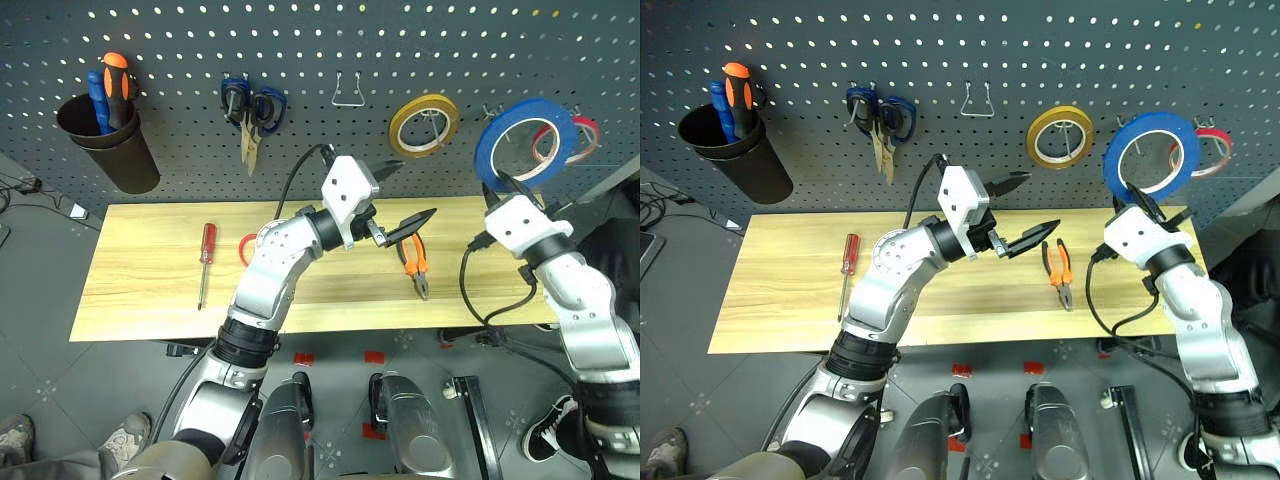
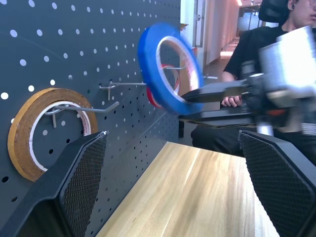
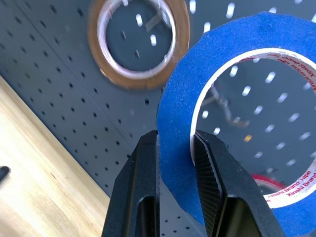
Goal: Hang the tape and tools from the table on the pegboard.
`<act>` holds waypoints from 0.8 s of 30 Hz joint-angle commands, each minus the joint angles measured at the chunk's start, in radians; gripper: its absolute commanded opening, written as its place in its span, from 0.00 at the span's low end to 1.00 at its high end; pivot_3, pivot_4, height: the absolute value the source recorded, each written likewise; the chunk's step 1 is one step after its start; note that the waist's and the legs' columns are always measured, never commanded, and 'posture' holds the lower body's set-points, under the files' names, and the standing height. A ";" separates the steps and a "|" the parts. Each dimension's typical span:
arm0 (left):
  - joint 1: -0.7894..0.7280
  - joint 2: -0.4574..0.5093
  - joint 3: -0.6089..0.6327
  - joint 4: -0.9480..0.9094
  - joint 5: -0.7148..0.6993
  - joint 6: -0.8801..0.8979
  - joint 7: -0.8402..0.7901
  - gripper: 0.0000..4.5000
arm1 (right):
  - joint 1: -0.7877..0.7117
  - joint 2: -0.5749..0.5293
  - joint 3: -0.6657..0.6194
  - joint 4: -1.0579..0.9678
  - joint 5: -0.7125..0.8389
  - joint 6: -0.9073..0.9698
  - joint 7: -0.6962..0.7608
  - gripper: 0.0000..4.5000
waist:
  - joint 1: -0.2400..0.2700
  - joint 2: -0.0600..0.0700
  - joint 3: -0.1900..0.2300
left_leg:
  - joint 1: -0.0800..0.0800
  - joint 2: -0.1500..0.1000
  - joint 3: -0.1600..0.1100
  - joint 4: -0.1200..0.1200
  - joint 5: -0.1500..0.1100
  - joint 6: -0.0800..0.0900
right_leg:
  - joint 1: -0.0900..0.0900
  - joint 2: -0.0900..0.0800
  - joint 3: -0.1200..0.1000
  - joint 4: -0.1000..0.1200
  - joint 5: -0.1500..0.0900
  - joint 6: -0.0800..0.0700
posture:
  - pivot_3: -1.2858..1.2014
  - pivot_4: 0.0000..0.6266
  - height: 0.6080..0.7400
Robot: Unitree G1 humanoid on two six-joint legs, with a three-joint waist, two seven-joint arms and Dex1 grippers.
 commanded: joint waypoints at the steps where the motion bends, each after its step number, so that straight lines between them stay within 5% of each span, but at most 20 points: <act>1: -0.016 -0.010 0.003 -0.003 -0.005 -0.028 0.009 1.00 | -0.090 -0.005 -0.002 0.110 0.058 -0.086 0.038 0.15 | -0.002 0.000 0.000 | 0.000 0.000 0.000 0.000 0.000 0.000 | 0.000 0.000 0.000 0.000 0.000 0.000 | 0.40 0.55 1.00; 3: -0.012 0.000 0.010 0.013 -0.002 -0.032 0.012 1.00 | -0.122 0.008 0.001 0.157 0.088 -0.101 0.065 0.15 | -0.003 0.000 0.000 | 0.000 0.000 0.001 0.000 0.000 0.000 | 0.000 0.000 -0.001 0.000 0.000 0.000 | 0.40 0.55 1.00; 8: 0.013 0.058 0.016 0.045 0.021 -0.064 -0.001 1.00 | -0.053 0.046 -0.009 0.104 0.125 -0.029 0.081 0.50 | -0.001 0.000 0.000 | 0.000 0.000 0.001 0.000 0.000 0.000 | 0.000 0.000 -0.002 0.000 0.000 0.000 | 0.40 0.55 1.00; 15: 0.112 0.301 0.014 0.138 0.081 -0.179 -0.149 1.00 | 0.231 0.213 0.013 -0.186 0.159 0.349 0.046 1.00 | -0.001 0.000 0.000 | 0.000 0.001 0.001 0.000 0.000 0.000 | 0.000 -0.001 -0.001 0.001 0.000 0.000 | 0.40 0.55 1.00; 19: 0.133 0.435 0.014 0.222 0.084 -0.226 -0.279 1.00 | 0.221 0.377 0.064 -0.309 0.165 0.695 -0.017 1.00 | -0.009 0.001 -0.001 | 0.001 0.003 0.000 0.000 0.000 0.000 | 0.000 -0.001 -0.001 0.003 0.001 -0.002 | 0.40 0.55 1.00; 24: 0.080 0.495 0.020 0.361 0.108 -0.265 -0.329 1.00 | 0.093 0.497 0.111 -0.245 0.138 0.876 -0.102 1.00 | -0.009 0.001 -0.001 | 0.000 0.002 -0.001 0.001 0.000 -0.001 | -0.001 -0.001 -0.001 0.003 0.002 -0.003 | 0.40 0.54 1.00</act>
